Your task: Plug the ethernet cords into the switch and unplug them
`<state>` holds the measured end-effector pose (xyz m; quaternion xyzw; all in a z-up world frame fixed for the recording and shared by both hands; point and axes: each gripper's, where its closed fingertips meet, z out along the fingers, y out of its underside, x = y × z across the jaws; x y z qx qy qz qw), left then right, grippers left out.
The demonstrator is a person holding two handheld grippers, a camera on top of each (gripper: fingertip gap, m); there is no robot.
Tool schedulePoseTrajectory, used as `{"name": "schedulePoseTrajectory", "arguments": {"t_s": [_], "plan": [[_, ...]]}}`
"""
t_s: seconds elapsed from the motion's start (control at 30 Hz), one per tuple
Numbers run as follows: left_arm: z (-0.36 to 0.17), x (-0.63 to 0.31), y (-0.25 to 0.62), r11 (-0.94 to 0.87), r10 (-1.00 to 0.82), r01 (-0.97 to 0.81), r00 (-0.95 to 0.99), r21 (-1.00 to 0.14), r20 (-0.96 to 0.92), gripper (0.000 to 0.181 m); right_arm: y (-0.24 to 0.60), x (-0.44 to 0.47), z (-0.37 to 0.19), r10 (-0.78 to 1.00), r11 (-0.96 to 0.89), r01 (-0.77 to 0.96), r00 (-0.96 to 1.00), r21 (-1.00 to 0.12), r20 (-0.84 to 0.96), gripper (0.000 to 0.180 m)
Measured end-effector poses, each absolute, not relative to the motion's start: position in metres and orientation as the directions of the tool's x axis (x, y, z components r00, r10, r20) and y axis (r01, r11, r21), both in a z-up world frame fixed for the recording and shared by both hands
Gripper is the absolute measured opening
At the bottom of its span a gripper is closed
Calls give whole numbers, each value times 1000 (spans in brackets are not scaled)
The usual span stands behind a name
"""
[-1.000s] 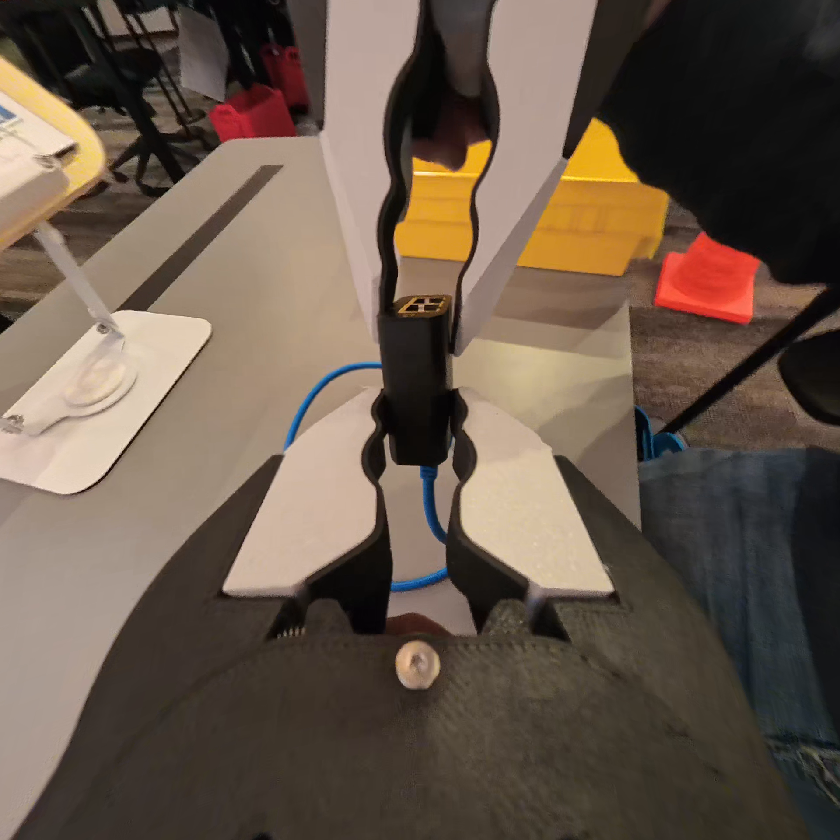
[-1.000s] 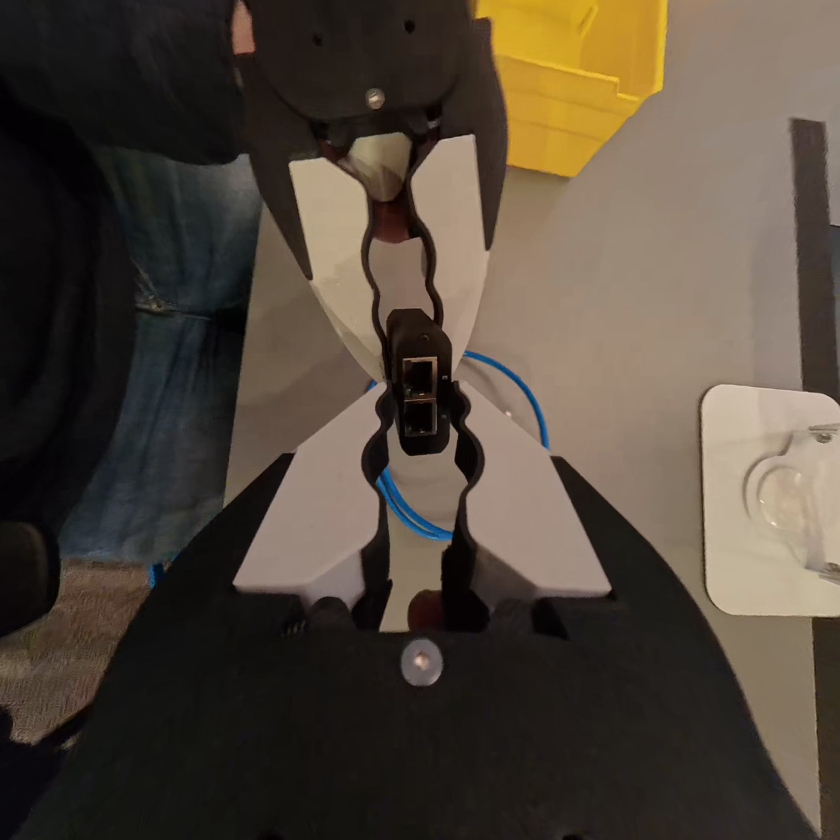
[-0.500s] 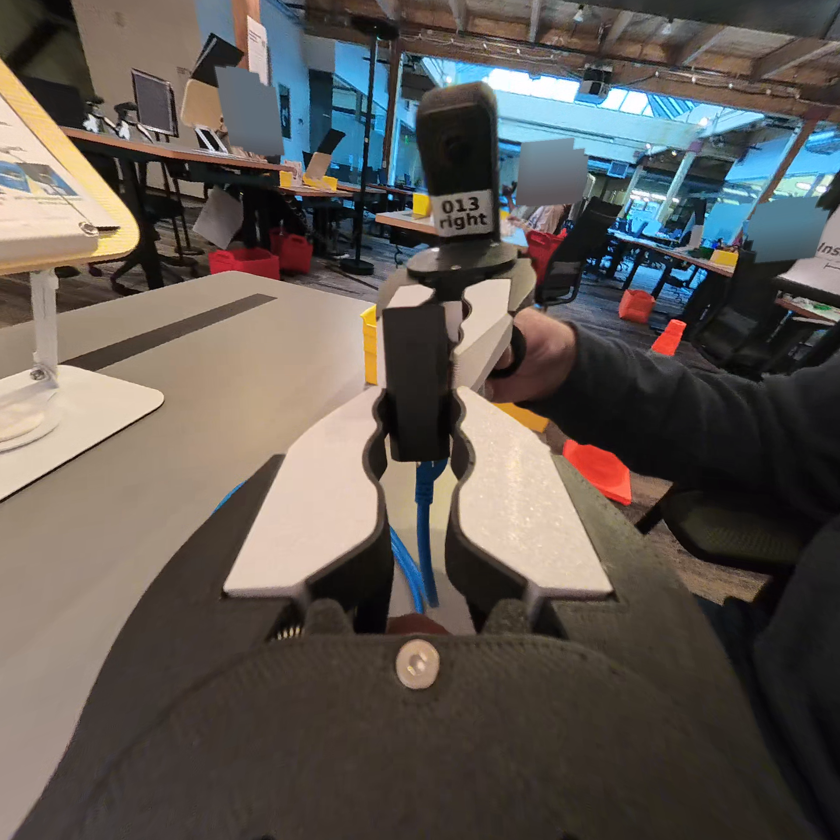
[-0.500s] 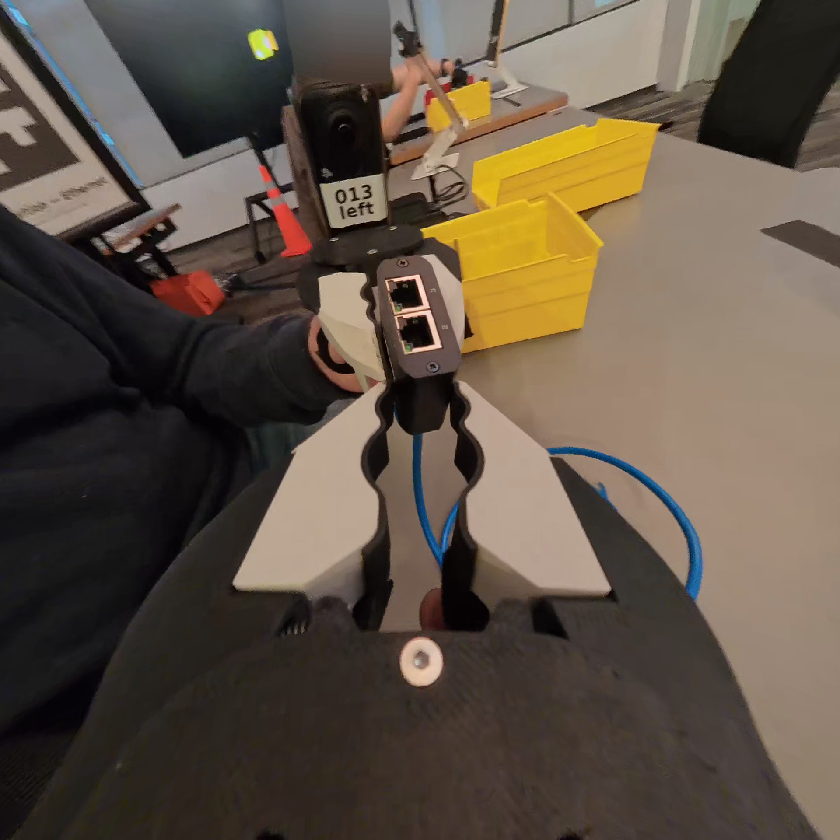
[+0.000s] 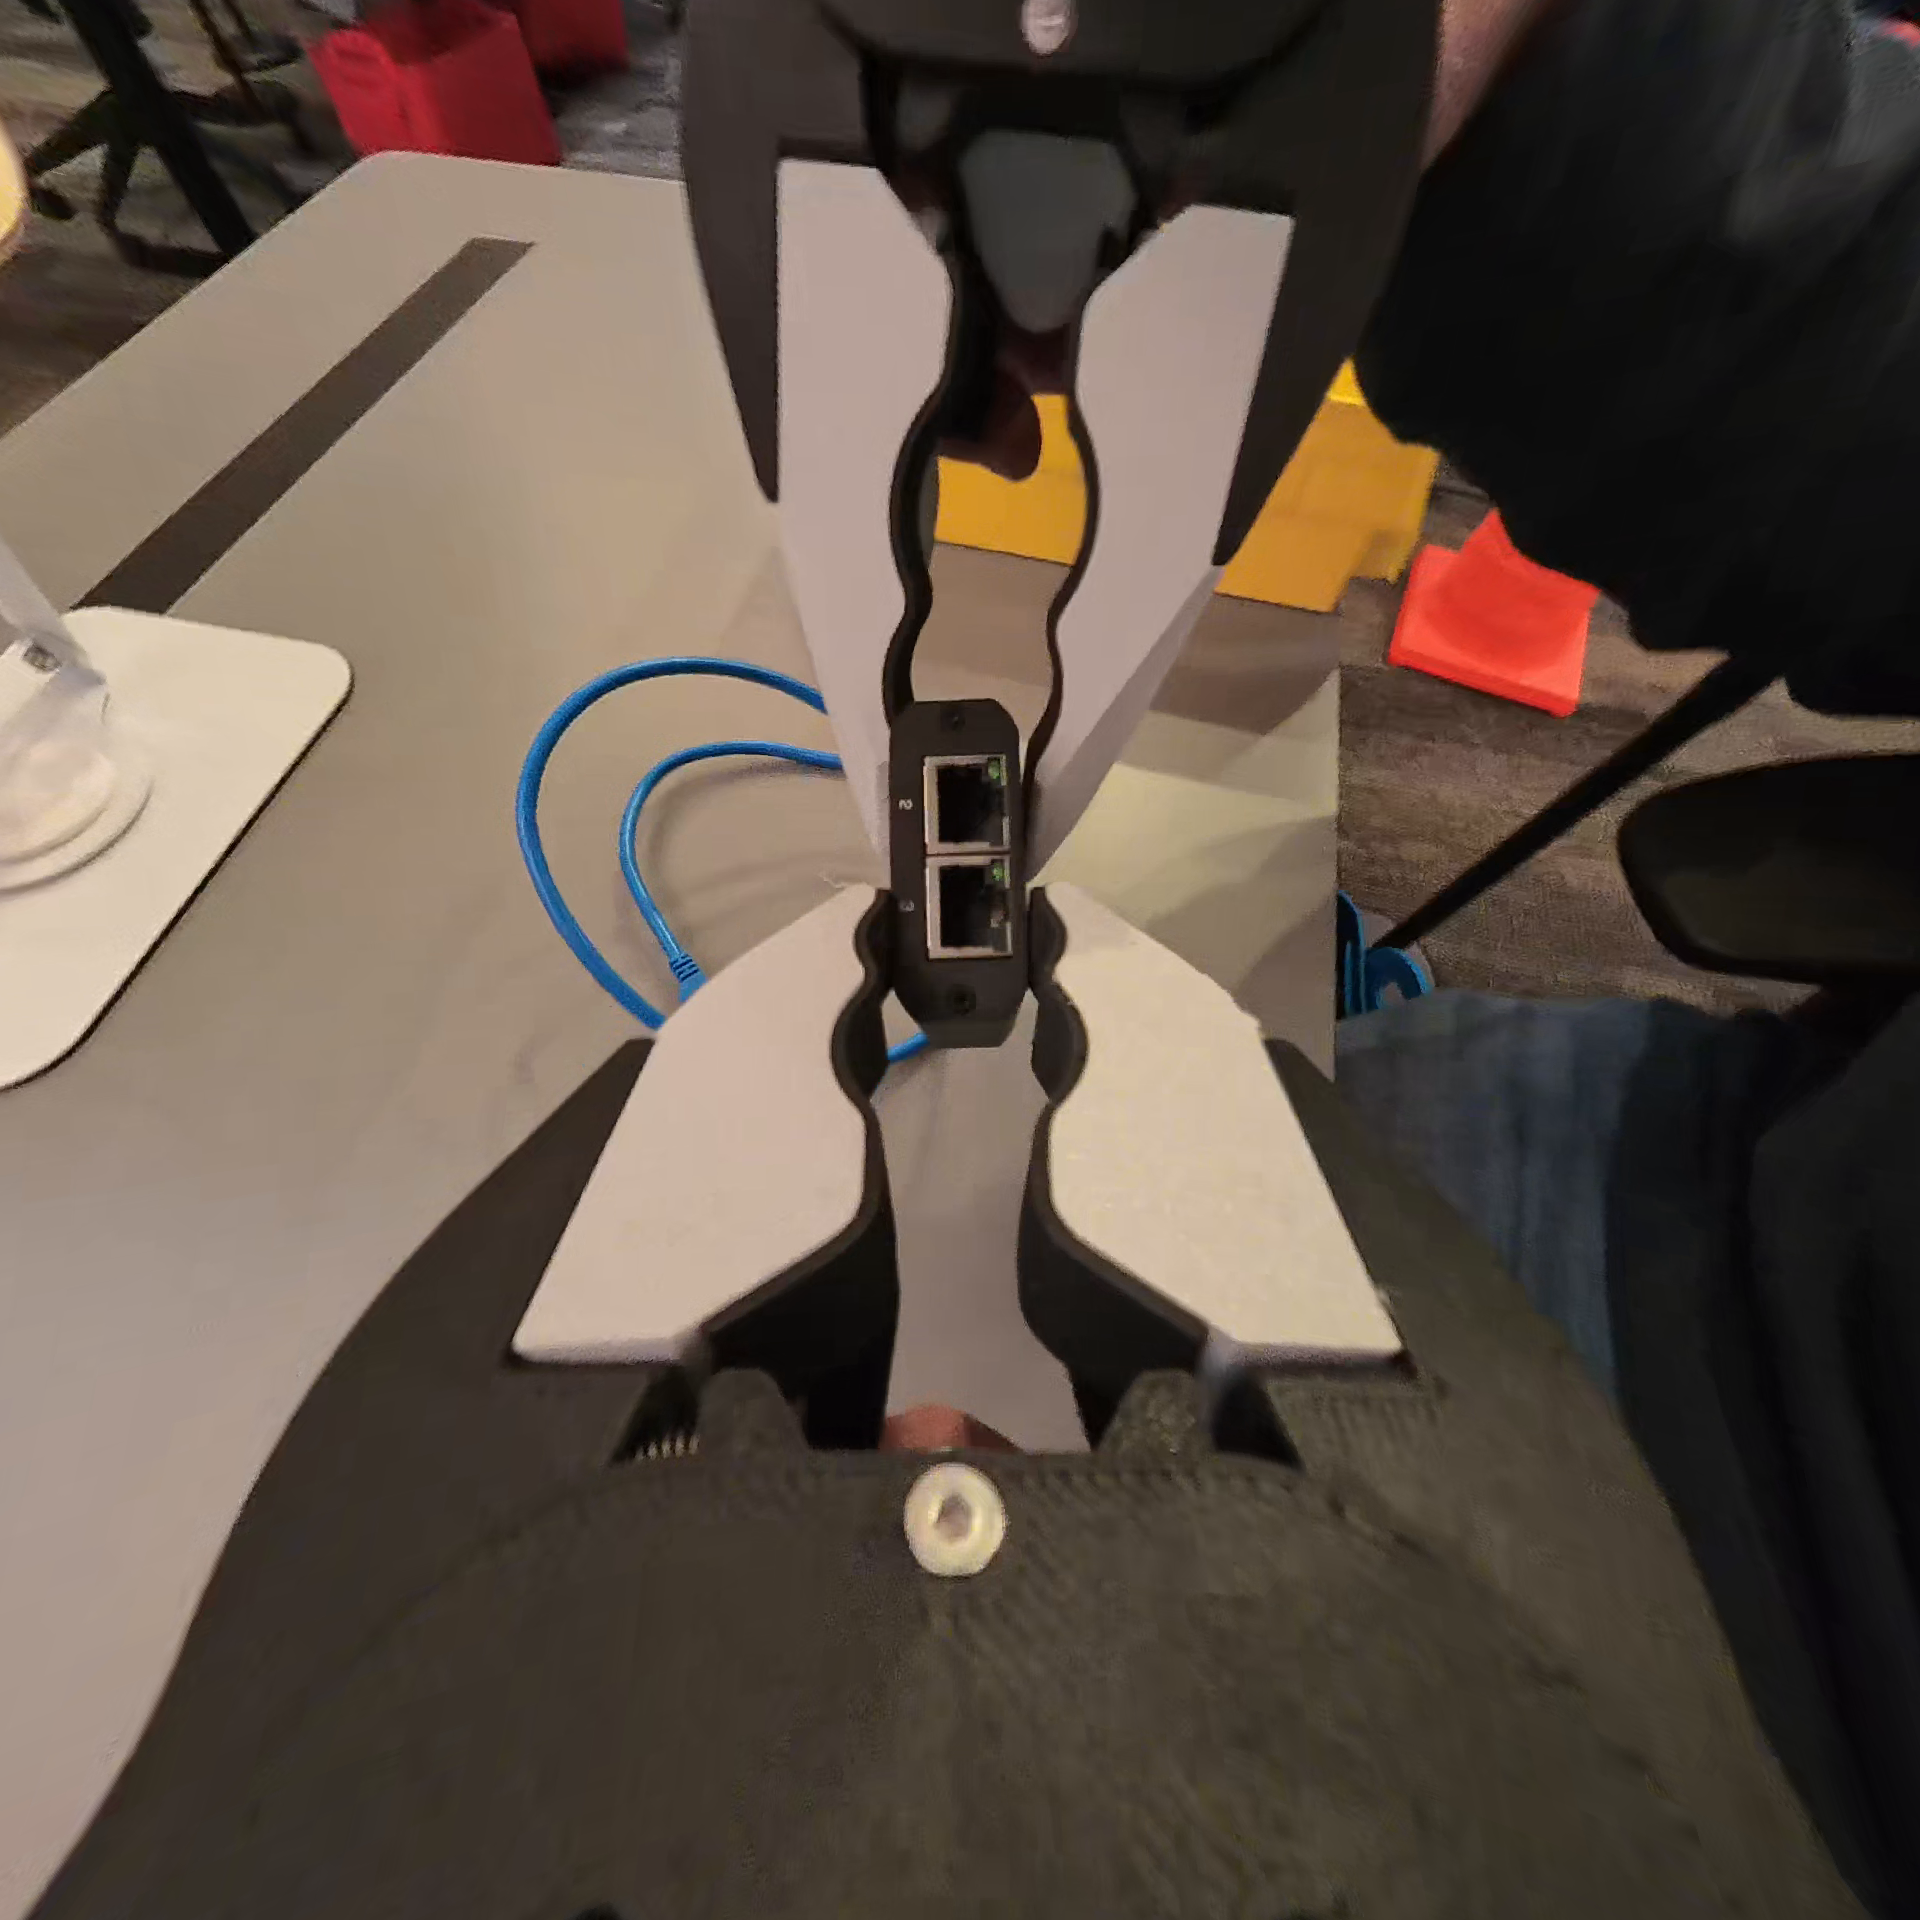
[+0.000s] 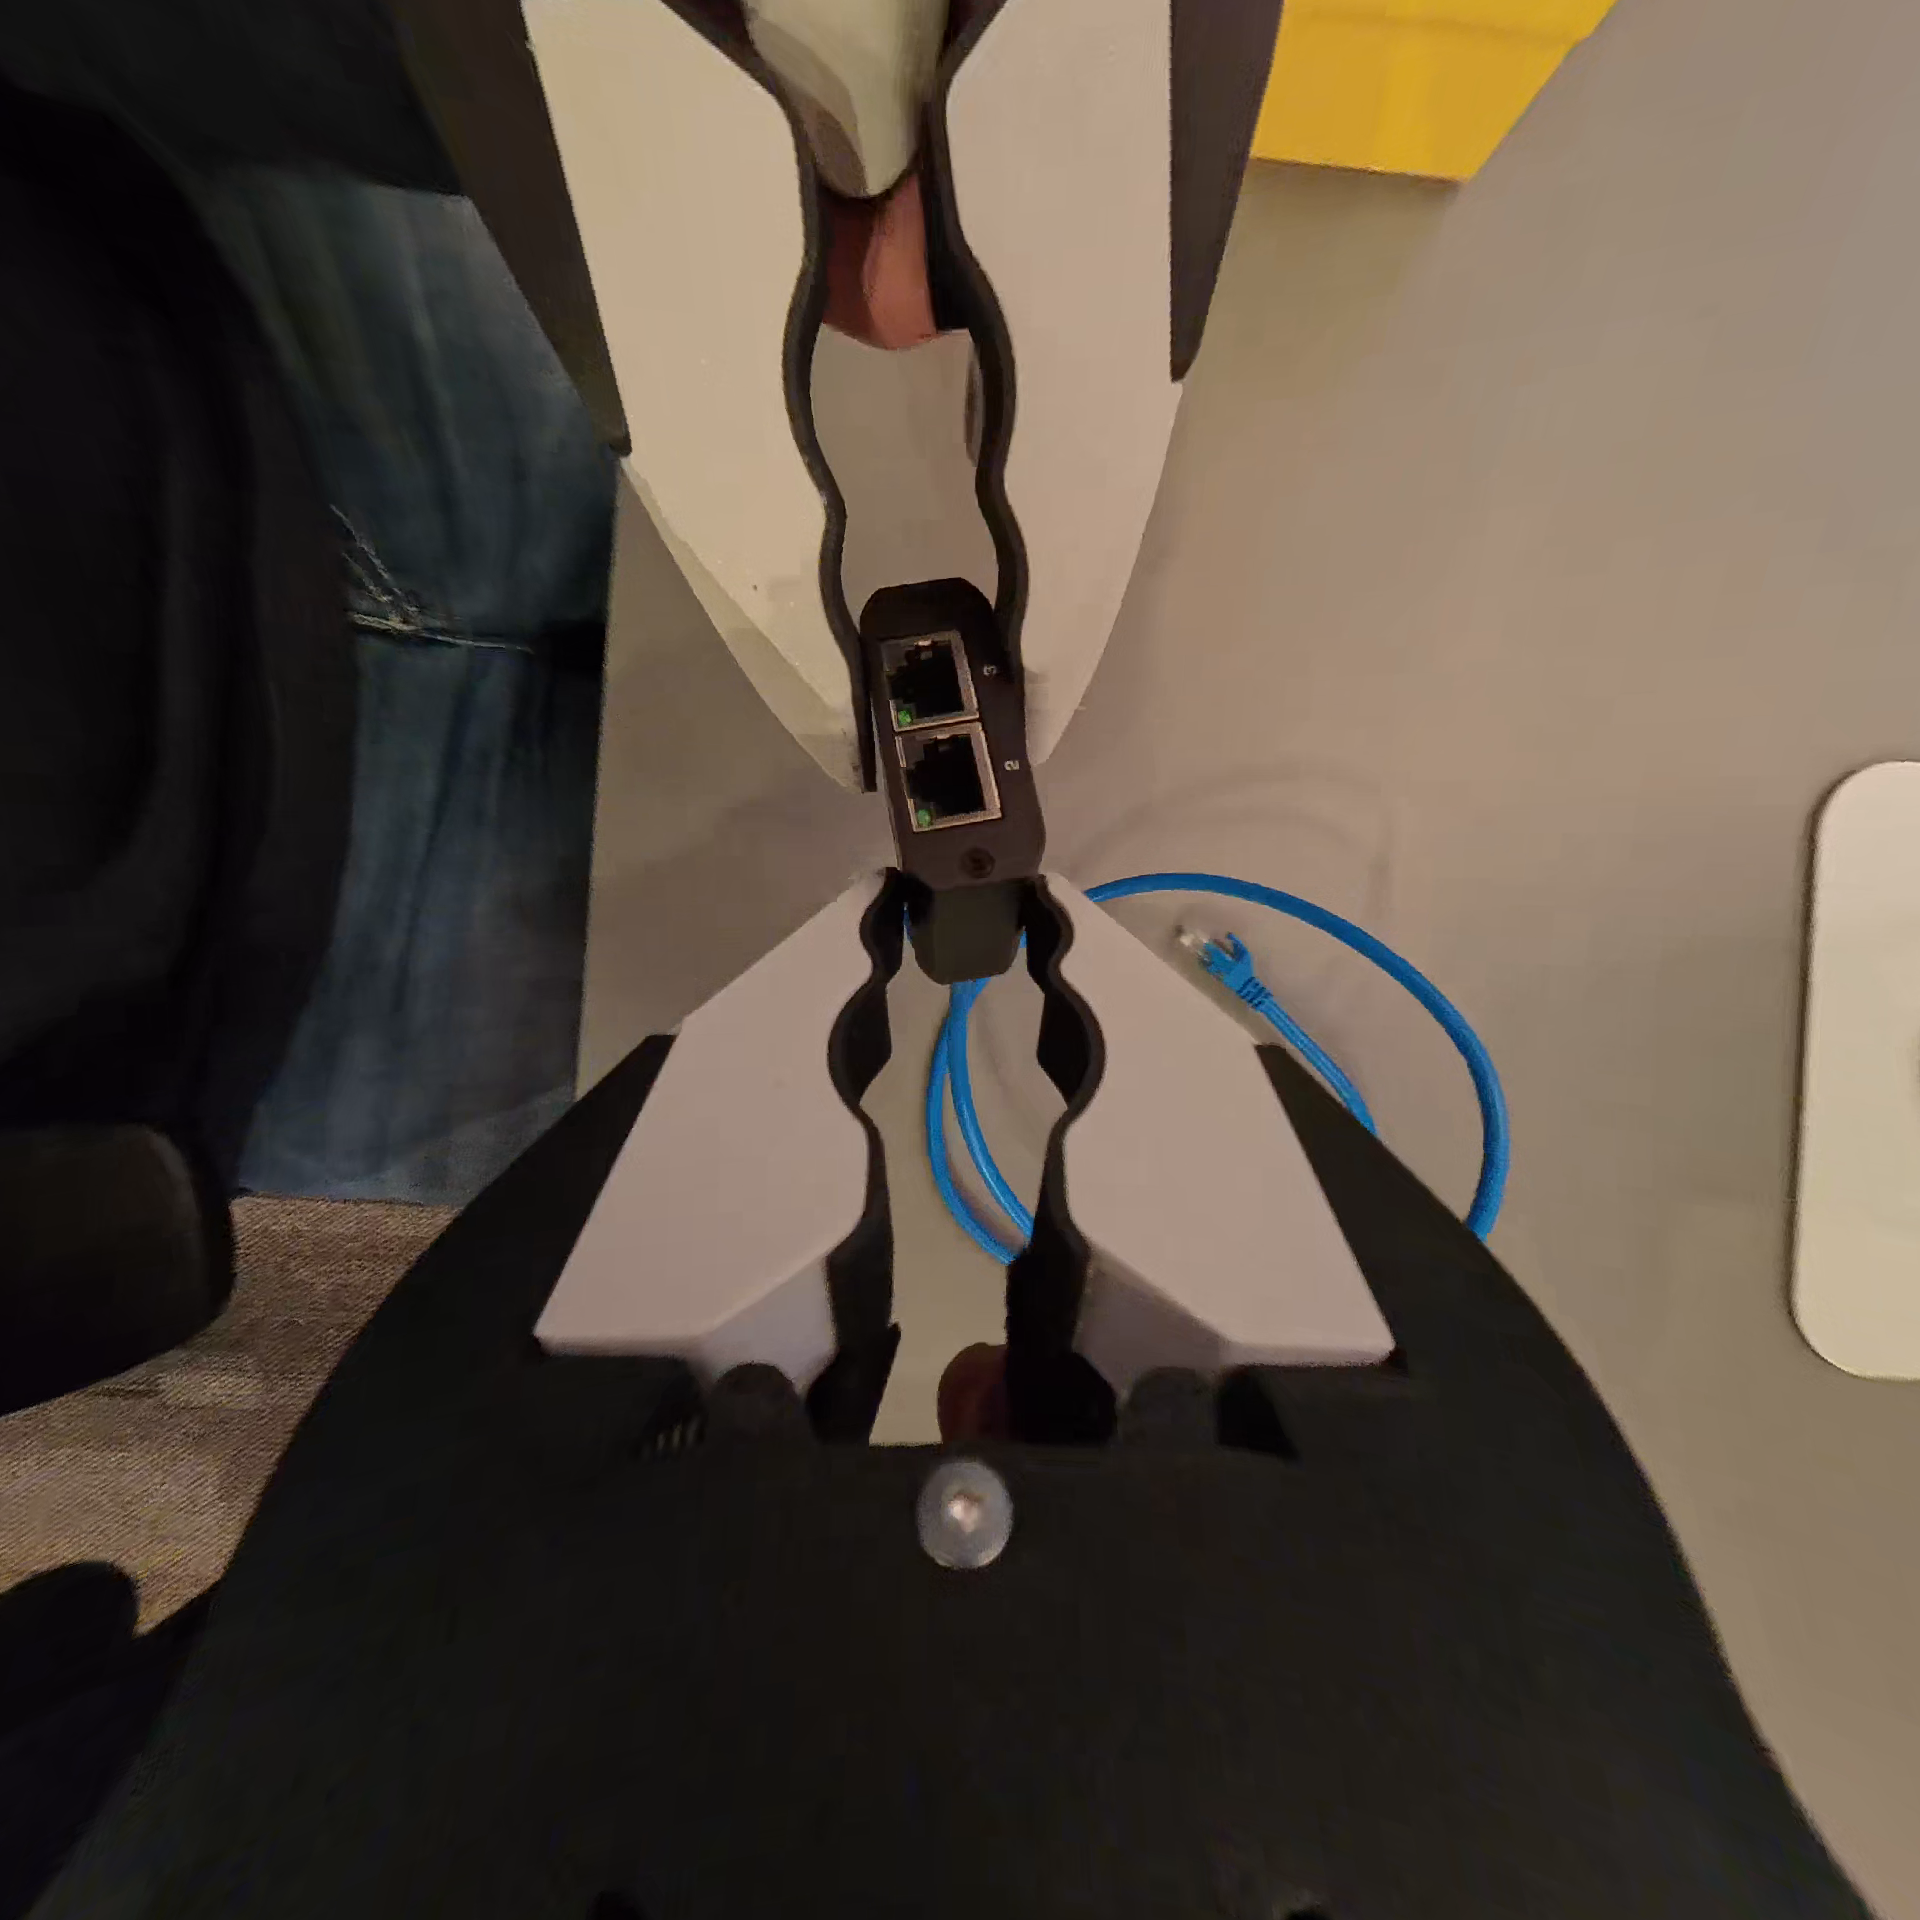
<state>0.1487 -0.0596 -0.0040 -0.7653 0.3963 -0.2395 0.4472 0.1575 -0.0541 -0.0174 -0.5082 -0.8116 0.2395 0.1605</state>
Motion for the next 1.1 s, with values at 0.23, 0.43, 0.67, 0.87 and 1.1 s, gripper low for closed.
{"name": "schedulePoseTrajectory", "arguments": {"t_s": [0.23, 0.43, 0.67, 0.87, 1.1], "plan": [[-21, 132, -37, -479, -650, -28, 683, -877, 334, 24, -38, 150, -22, 966, 228, 716, -249, -660, 65, 48], [-50, 130, -29, -564, -522, 324, 573, -760, 632, 24, -36, 154, -93, 991, 121, 775, -135, -620, 25, 48], [-59, 131, -29, -553, -516, 292, 616, -780, 596, 39, -31, 161, -117, 988, 121, 804, -155, -582, -8, 13], [-39, 130, -37, -452, -579, 30, 750, -891, 319, 68, -38, 212, -147, 891, 397, 898, -427, -193, -155, 13], [-34, 126, -56, -437, -613, -108, 762, -893, 208, 73, -28, 214, -159, 860, 430, 899, -436, -84, -265, 15]]}}
